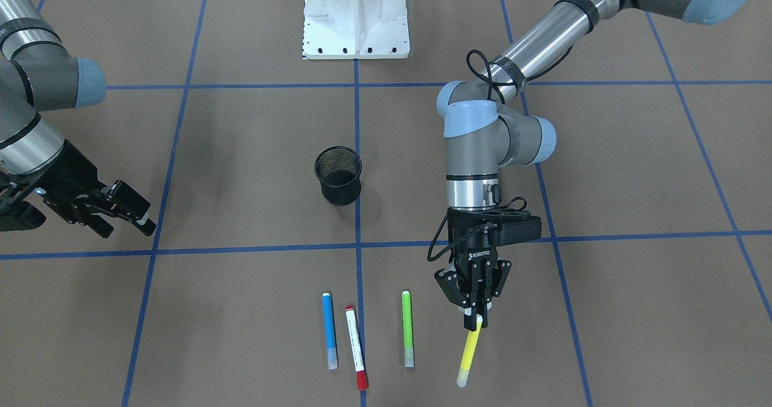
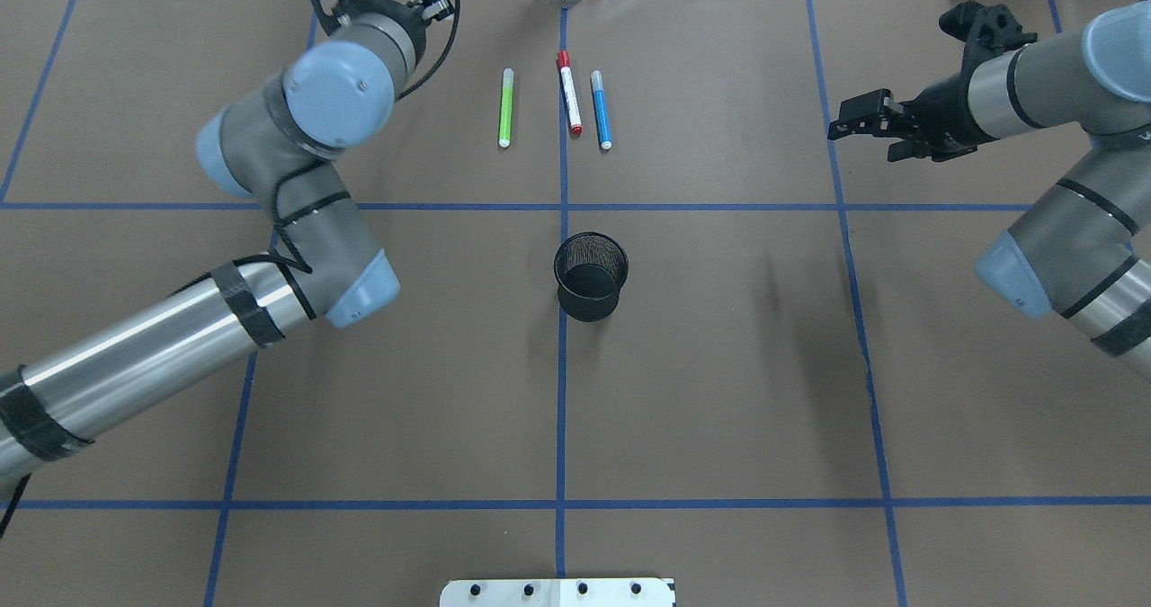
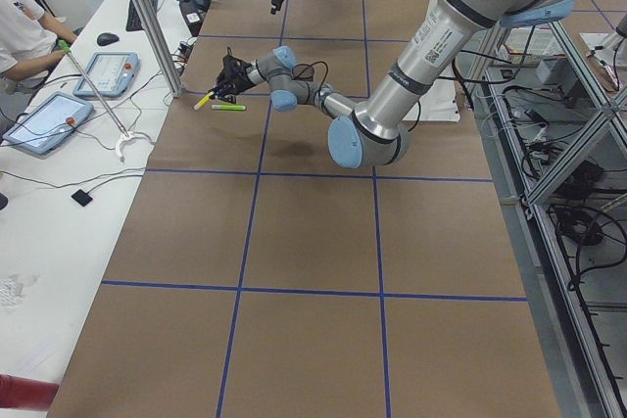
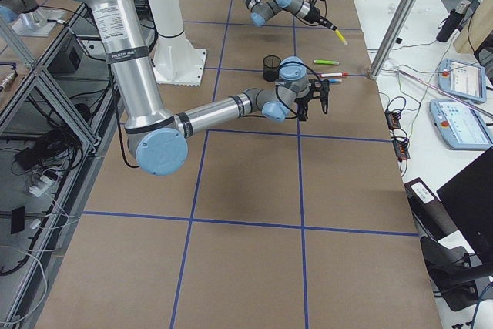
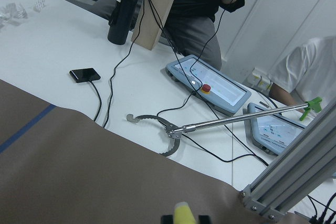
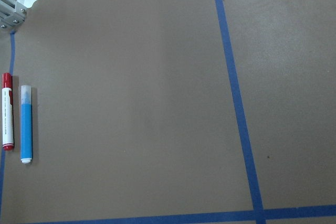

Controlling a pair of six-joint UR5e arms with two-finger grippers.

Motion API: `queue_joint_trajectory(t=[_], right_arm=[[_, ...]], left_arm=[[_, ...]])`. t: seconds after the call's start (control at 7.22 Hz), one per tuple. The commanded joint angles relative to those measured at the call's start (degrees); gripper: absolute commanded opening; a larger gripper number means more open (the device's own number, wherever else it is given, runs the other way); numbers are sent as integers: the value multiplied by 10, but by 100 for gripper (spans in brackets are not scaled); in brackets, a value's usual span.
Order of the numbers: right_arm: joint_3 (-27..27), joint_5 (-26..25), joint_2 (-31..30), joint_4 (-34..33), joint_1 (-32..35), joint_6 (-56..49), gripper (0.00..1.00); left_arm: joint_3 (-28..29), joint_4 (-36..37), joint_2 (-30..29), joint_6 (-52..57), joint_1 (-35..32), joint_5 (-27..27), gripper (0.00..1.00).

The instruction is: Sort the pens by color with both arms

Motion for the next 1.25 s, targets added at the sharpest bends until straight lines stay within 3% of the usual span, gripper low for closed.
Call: queue_joint_trajectory(t=[0.0,0.14,0.28,0.42,0.69,0.83,1.11], right_arm=[[1,-4,-1,0,-1,1,100],[1,-4,-1,0,-1,1,100],[0,-4,-1,0,-1,1,100],[-2,-4,-3,0,-1,0,100],[-3,-4,-8,3,-1,-2,100],[-3,-4,-22,4,1,-5,100],[-3,7,-49,3,44,-65,100]], left_arm=[[59,-16,-10,-19,12,54,0],[58,-16,-12,-19,17,53,38],[54,-16,-9,-17,26,51,99],[23,-16,2,-10,30,43,99],[-173,-9,108,116,25,-136,100],[-252,-1,177,123,22,-196,100],[-395,147,269,202,-49,-380,99]])
